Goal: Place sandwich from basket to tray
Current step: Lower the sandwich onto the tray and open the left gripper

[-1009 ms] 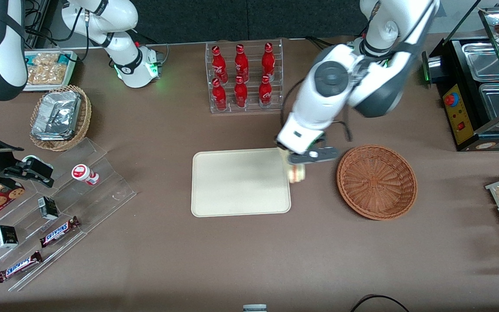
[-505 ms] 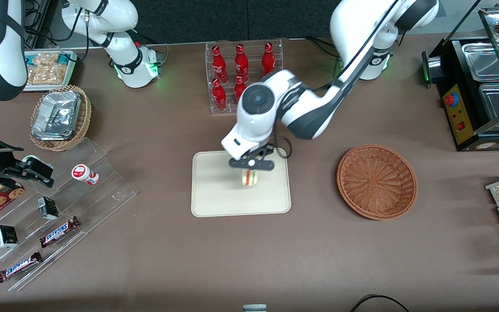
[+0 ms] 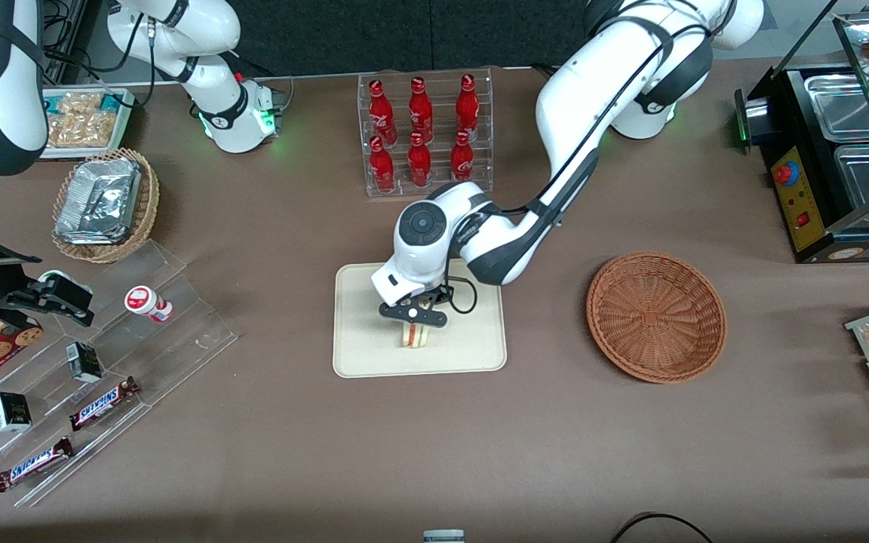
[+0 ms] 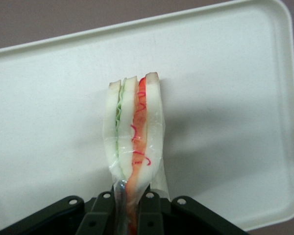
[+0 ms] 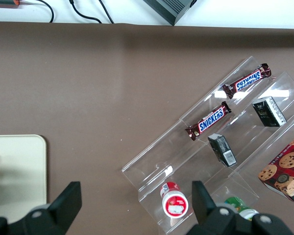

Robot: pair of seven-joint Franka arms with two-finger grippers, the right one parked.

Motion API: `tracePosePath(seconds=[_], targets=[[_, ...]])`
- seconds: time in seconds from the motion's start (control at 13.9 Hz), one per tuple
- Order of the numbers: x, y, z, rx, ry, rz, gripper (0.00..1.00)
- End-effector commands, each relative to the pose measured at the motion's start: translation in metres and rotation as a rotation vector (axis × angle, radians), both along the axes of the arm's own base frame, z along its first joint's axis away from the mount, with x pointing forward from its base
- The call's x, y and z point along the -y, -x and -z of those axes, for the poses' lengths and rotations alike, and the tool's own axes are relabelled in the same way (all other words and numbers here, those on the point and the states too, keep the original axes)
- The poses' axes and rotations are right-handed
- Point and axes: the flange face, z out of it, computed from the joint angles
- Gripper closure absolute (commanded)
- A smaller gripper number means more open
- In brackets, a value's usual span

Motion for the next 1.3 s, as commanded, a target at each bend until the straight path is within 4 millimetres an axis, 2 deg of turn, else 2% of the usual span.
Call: tracePosePath(seconds=[0.0, 0.07, 0.14, 0.22, 0.43, 0.58, 0.65, 0.79, 0.94, 1.01, 1.23], targets=[[0.009, -0.003, 0.006, 0.026, -0.012, -0.04, 0.92], [0.009, -0.004, 0.01, 0.029, -0.002, -0.049, 0.84], [0.01, -0.004, 0.009, 0.032, 0.004, -0.052, 0.52], [0.01, -0.005, 0.006, 0.034, 0.005, -0.055, 0.01], [0.001, -0.017, -0.022, 0.041, 0.029, -0.115, 0.0], [-0.019, -0.035, -0.053, 0.025, 0.044, -0.159, 0.0], [-0.038, -0.048, -0.073, 0.008, 0.053, -0.188, 0.0], [-0.069, -0.053, -0.121, -0.03, 0.043, -0.136, 0.0], [-0.124, -0.059, -0.169, -0.059, 0.058, -0.123, 0.0], [-0.151, -0.057, -0.186, -0.069, 0.051, -0.11, 0.0], [-0.245, -0.043, -0.211, -0.071, 0.005, -0.075, 0.01]])
